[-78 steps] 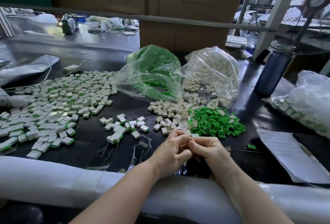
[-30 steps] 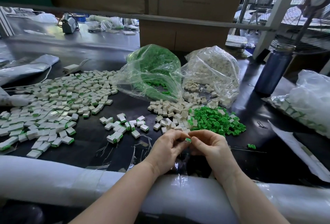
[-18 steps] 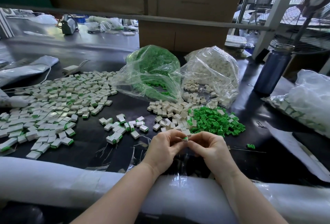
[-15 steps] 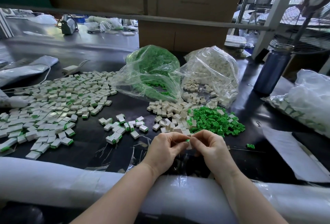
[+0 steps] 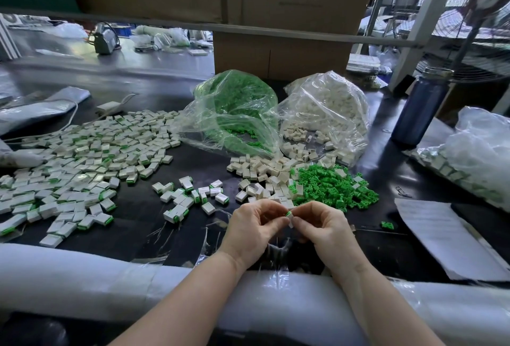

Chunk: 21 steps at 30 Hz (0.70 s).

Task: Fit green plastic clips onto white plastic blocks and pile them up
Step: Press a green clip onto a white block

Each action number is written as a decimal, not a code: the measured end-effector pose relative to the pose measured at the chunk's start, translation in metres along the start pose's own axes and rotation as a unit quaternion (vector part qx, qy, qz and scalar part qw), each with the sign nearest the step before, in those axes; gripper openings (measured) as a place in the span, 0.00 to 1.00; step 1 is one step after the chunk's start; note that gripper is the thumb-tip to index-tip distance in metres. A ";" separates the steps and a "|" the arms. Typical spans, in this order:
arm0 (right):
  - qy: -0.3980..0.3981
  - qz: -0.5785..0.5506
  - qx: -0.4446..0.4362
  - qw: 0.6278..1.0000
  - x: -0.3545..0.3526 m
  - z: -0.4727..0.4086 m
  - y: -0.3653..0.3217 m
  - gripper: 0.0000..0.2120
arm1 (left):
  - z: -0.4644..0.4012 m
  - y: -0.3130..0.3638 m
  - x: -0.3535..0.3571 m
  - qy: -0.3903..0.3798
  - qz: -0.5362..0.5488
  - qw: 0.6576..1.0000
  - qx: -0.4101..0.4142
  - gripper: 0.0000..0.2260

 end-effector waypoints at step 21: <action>-0.036 -0.002 0.027 0.999 0.004 -0.002 0.006 0.06 | 0.000 0.001 0.006 -0.039 -0.022 0.999 0.000 0.11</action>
Point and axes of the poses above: each hand's wrist, its own z-axis away from the middle knuckle, its own x-axis out of the palm, y = z × x, the point moved 7 cm from there along -z, towards the middle knuckle, and after that the axes turned 7 degrees about -y, right-handed, at the moved point
